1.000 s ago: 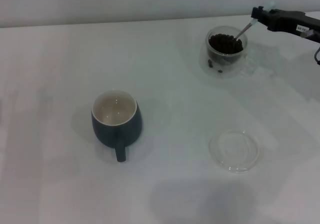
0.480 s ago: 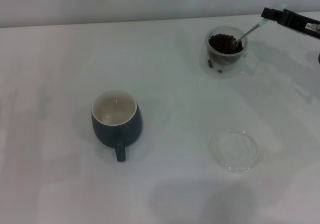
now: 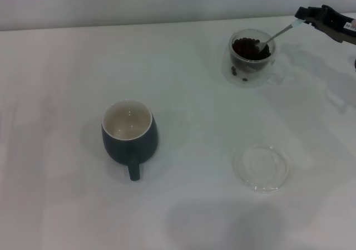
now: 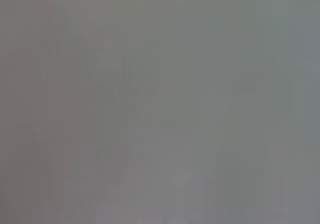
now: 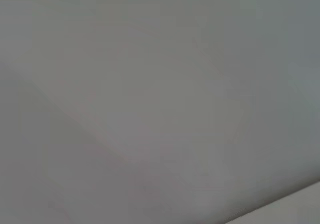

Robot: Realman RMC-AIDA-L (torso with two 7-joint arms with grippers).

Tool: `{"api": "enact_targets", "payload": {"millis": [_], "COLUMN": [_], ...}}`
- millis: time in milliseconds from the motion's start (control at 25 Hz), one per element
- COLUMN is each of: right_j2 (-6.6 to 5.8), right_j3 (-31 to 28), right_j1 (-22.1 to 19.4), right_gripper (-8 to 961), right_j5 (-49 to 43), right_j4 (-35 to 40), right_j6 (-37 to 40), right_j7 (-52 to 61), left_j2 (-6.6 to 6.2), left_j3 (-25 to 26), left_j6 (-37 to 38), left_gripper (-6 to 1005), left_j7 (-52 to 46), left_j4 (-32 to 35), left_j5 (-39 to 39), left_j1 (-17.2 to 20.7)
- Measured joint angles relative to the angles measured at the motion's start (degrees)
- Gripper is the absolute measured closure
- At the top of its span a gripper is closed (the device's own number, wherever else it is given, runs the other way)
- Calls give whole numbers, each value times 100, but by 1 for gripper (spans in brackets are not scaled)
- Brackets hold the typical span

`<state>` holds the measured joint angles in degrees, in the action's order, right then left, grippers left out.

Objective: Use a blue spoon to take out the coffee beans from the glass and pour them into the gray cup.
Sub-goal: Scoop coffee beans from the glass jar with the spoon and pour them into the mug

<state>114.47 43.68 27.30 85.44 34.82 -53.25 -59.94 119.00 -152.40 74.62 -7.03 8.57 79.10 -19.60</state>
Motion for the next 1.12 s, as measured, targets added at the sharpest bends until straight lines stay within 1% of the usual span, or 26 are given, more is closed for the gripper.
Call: {"api": "enact_targets", "payload": {"millis": [200, 360, 520, 600, 920, 1040, 1080, 1120], "right_j2": [8, -7, -38, -43, -21, -35, -42, -42], "right_j3": [-62, -481, -915, -1017, -1050, -1051, -1051, -1051], "right_j1": [-36, -40, -40, -41, -43, -55, -54, -54], "right_gripper": [808, 808, 808, 808, 808, 808, 808, 808], "right_j5": [14, 22, 31, 40, 344, 471, 514, 514], "right_j4": [-58, -313, -524, -548, -573, -579, -582, -582], "right_j6": [109, 17, -262, -378, -639, -930, -1189, -1189], "right_j7": [404, 464, 422, 414, 275, 230, 213, 213], "left_j2": [5, 10, 10, 10, 10, 10, 10, 10], "left_j3": [0, 0, 0, 0, 0, 0, 0, 0], "left_j6": [0, 0, 0, 0, 0, 0, 0, 0], "left_gripper": [319, 319, 319, 319, 320, 320, 320, 320], "left_j7": [-6, -14, -14, -14, -19, -27, -30, -32], "left_j4": [-60, -76, -75, -74, -74, -75, -75, -75], "left_j5": [0, 0, 0, 0, 0, 0, 0, 0], "left_j1": [0, 0, 0, 0, 6, 21, 23, 24]}}
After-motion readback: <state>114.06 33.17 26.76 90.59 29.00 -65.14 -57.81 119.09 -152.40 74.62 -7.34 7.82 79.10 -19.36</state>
